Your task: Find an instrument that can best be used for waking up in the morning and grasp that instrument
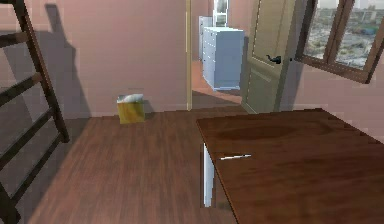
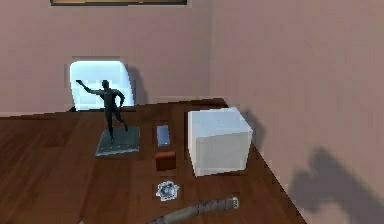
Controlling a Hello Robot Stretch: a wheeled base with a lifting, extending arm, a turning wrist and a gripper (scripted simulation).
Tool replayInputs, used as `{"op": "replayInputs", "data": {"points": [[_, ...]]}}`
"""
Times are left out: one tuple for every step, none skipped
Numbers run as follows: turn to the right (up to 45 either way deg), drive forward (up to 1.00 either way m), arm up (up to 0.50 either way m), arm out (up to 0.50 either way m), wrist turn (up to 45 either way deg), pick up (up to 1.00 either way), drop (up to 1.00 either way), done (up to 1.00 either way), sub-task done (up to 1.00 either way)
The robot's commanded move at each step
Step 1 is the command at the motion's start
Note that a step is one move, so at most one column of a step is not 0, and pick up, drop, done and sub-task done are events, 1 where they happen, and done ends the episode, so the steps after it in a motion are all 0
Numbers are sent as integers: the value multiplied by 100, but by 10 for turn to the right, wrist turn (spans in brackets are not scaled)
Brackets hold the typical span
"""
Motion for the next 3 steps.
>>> {"op": "replayInputs", "data": {"points": [[0,0,36,0,0,0,0,0,0],[0,0,0,32,0,0,0,0,0],[0,0,0,0,450,0,0,0,0]]}}
